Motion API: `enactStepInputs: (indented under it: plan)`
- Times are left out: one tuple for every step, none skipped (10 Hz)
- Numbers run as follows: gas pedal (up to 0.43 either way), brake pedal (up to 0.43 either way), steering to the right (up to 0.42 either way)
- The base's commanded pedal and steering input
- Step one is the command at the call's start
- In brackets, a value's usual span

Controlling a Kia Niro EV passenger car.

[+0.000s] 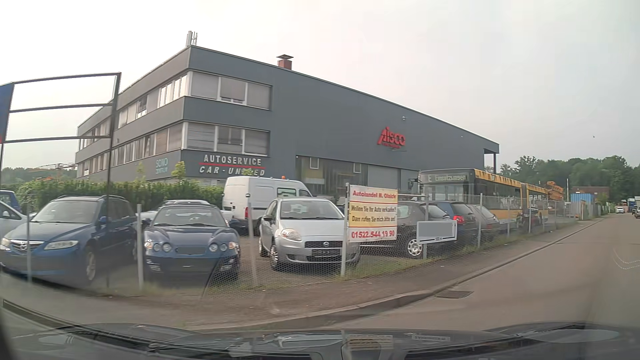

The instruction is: Follow the waypoints while adhering to traffic rules and regulations

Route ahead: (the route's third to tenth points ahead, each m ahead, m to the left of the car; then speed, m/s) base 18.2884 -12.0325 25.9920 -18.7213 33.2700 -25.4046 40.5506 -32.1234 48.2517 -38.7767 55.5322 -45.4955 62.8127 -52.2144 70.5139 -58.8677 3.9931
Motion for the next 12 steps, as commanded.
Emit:
enactStepInputs:
  plan:
    - [0.087,0.000,0.488]
    - [0.087,0.000,0.501]
    - [0.098,0.000,0.513]
    - [0.130,0.000,0.517]
    - [0.130,0.000,0.517]
    - [0.130,0.000,0.514]
    - [0.130,0.000,0.504]
    - [0.138,0.000,0.479]
    - [0.150,0.000,0.451]
    - [0.169,0.000,0.418]
    - [0.169,0.000,0.380]
    - [0.169,0.000,0.349]
